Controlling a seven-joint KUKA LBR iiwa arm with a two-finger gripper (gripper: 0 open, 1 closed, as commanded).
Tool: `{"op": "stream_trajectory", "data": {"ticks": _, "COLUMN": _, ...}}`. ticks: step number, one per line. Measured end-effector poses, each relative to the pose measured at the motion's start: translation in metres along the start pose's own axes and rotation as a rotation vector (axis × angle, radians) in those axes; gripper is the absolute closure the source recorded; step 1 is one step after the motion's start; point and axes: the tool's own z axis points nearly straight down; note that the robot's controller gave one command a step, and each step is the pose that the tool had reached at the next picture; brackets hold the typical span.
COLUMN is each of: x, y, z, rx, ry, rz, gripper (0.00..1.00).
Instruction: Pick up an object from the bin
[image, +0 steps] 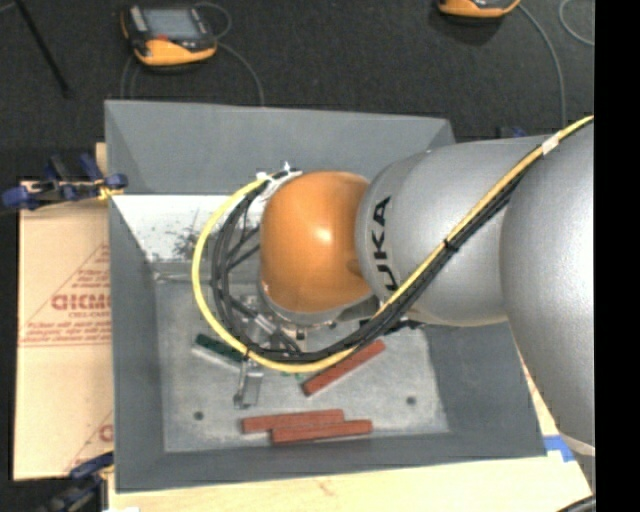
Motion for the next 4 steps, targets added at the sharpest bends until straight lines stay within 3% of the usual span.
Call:
{"op": "stream_trajectory", "data": {"ticks": 1, "x": -0.043, "y": -0.004, "z": 0.022, "rx": 0.002, "ry": 0.002, "rz": 0.188, "gripper": 0.00}}
{"op": "stream_trajectory", "data": {"ticks": 2, "x": -0.061, "y": -0.004, "z": 0.047, "rx": 0.003, "ry": 0.001, "rz": 0.045, "gripper": 0.00}}
{"op": "stream_trajectory", "data": {"ticks": 3, "x": -0.065, "y": 0.000, "z": 0.095, "rx": 0.001, "ry": 0.001, "rz": 0.313, "gripper": 0.00}}
{"op": "stream_trajectory", "data": {"ticks": 4, "x": -0.066, "y": 0.007, "z": 0.109, "rx": 0.002, "ry": 0.002, "rz": 0.174, "gripper": 1.00}}
